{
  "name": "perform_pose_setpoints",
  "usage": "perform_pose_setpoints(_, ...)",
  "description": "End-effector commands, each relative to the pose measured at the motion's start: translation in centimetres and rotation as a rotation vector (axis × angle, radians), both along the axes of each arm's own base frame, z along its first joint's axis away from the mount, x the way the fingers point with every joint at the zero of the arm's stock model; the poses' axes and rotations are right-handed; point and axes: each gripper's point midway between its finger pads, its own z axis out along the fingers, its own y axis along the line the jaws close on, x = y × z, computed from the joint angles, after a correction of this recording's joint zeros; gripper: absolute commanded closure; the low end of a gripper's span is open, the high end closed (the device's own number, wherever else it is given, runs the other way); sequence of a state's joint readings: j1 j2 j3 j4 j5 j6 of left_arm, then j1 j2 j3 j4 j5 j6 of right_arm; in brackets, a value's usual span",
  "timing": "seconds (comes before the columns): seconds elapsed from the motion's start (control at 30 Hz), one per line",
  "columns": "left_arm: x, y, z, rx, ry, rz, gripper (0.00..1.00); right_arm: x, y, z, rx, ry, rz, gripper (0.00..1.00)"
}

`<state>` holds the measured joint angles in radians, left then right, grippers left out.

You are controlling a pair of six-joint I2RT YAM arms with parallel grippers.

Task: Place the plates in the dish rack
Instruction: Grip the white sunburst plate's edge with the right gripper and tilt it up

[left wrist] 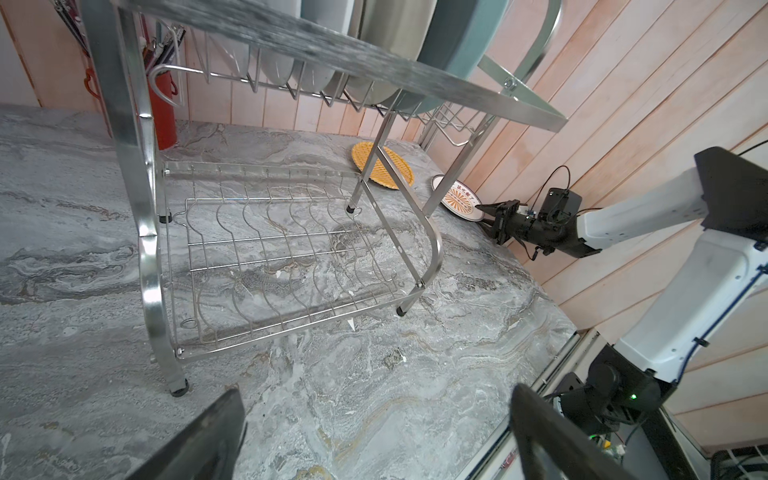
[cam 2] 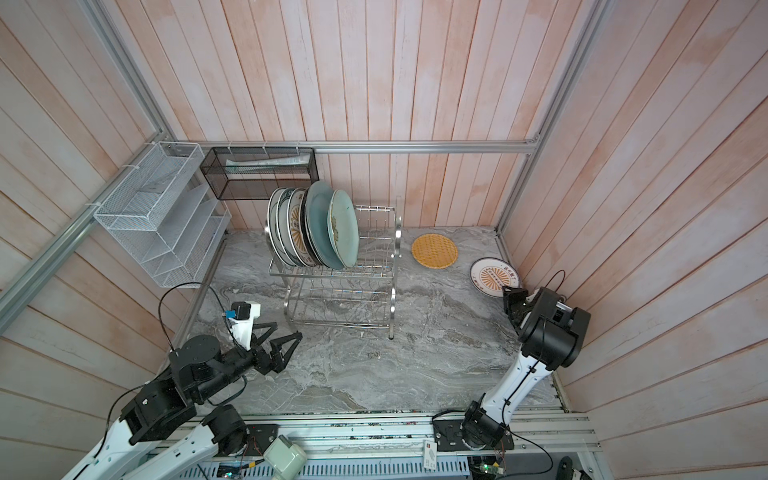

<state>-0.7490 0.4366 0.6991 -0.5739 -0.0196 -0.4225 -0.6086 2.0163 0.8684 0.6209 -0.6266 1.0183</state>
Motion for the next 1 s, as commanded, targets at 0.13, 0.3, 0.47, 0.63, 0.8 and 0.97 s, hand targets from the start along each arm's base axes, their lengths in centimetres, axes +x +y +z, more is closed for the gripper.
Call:
perform_pose_setpoints(0.13,0.3,0.0,0.0,-0.006,-0.018,-0.008,0.0,-0.7,1.0,-3.9,0.137,0.098,-0.001,0.8)
perform_pose_setpoints(0.3,0.5,0.1,-0.1,-0.004,-0.017,0.001,0.0,-0.4,1.3,-4.0,0.186,0.07,-0.003,0.94)
perform_pose_setpoints(0.47,0.8,0.4,-0.1,-0.002,-0.016,0.019,0.0,-0.2,1.9,-2.0,0.192,-0.014,0.01,1.0)
perform_pose_setpoints(0.63,1.1,0.7,-0.3,0.005,-0.014,0.039,0.0,0.0,3.7,5.1,0.133,-0.153,0.026,1.0)
perform_pose_setpoints(0.8,1.6,1.0,-0.5,0.005,-0.008,0.061,0.0,-1.5,7.6,10.7,0.066,-0.186,0.036,1.0)
perform_pose_setpoints(0.97,1.9,1.0,-0.7,0.007,0.001,0.071,0.0,-4.9,10.9,13.0,0.023,-0.133,0.025,1.0)
